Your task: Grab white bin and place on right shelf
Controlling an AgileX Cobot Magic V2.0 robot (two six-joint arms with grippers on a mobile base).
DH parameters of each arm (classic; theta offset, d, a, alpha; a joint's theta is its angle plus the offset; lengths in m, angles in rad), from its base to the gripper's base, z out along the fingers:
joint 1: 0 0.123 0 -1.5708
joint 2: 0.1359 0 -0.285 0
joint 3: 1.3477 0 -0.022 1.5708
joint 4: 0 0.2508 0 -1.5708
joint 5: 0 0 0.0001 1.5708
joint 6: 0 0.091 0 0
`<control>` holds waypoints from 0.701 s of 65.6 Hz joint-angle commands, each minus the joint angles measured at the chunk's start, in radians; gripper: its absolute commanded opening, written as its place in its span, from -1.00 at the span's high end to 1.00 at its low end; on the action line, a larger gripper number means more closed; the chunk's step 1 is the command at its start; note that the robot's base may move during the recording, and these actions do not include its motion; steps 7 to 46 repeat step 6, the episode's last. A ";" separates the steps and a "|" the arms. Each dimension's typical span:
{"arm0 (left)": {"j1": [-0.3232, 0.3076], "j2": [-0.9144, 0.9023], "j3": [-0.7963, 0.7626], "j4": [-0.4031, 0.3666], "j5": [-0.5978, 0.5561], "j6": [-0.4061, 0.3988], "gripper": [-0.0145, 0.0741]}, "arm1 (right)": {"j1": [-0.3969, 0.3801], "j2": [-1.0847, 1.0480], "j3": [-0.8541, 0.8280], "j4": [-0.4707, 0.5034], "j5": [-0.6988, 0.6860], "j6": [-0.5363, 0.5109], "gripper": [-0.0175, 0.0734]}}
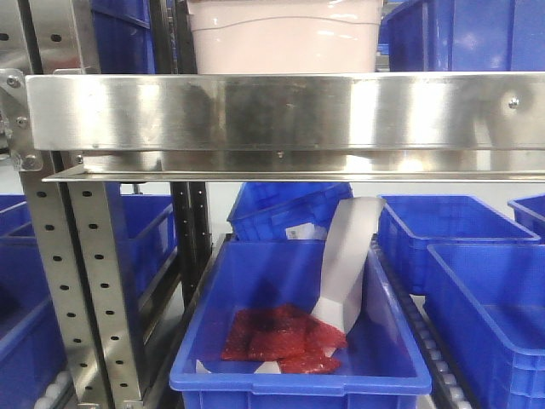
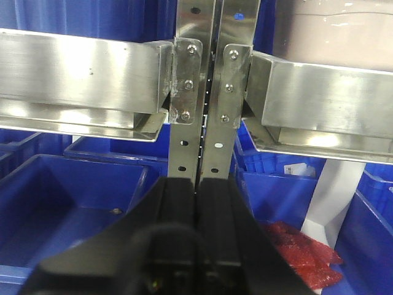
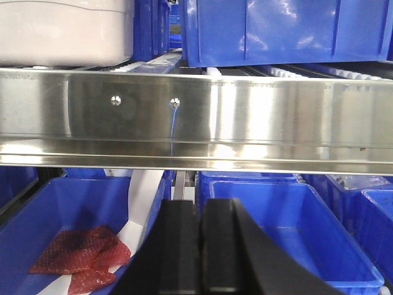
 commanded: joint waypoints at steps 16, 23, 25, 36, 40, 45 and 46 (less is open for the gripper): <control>-0.006 -0.011 0.000 -0.001 -0.080 -0.008 0.94 | 0.001 -0.015 -0.001 0.002 -0.087 -0.008 0.47; -0.006 -0.011 0.000 -0.001 -0.080 -0.008 0.94 | 0.001 -0.015 -0.001 0.002 -0.087 -0.008 0.47; -0.006 -0.011 0.000 -0.001 -0.080 -0.008 0.94 | 0.001 -0.015 -0.001 0.002 -0.087 -0.008 0.47; -0.006 -0.011 0.000 -0.001 -0.080 -0.008 0.94 | 0.001 -0.015 -0.001 0.002 -0.087 -0.008 0.47; -0.006 -0.011 0.000 -0.001 -0.080 -0.008 0.94 | 0.001 -0.015 -0.001 0.002 -0.087 -0.008 0.47; -0.006 -0.011 0.000 -0.001 -0.080 -0.008 0.94 | 0.001 -0.015 -0.001 0.002 -0.087 -0.008 0.47; -0.006 -0.011 0.000 -0.001 -0.080 -0.008 0.94 | 0.001 -0.015 -0.001 0.002 -0.087 -0.008 0.47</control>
